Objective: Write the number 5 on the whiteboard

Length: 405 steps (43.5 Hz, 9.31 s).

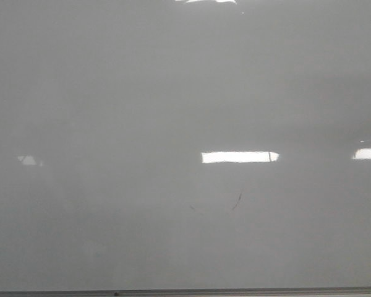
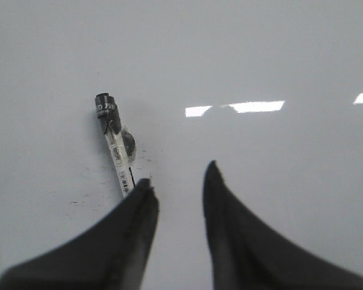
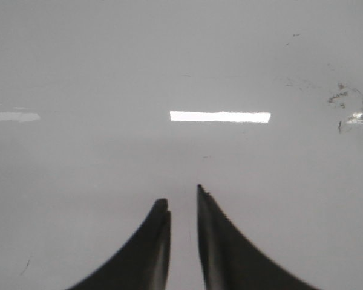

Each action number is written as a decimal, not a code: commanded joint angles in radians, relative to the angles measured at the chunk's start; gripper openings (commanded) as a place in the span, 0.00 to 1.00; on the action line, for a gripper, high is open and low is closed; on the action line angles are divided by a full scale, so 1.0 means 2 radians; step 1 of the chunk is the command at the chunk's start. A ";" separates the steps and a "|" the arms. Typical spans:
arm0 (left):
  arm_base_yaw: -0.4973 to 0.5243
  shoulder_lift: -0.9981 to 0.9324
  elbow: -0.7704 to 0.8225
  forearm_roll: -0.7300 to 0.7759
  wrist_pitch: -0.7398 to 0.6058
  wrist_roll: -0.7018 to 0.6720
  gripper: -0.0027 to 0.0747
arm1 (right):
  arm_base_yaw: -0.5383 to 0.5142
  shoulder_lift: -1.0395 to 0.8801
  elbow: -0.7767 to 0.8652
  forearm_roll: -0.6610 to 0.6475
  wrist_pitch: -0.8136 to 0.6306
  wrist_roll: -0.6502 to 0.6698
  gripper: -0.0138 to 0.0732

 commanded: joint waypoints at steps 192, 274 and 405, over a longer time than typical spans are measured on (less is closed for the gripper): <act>-0.443 0.431 -0.311 0.040 0.242 0.271 0.10 | 0.441 0.517 -0.364 0.069 0.220 -0.231 0.08; -0.443 0.416 -0.311 0.039 0.222 0.271 0.01 | 0.194 0.550 -0.389 0.065 0.041 -0.109 0.09; -0.443 0.416 -0.311 0.039 0.219 0.271 0.01 | 0.215 0.609 -0.382 0.086 0.084 -0.060 0.09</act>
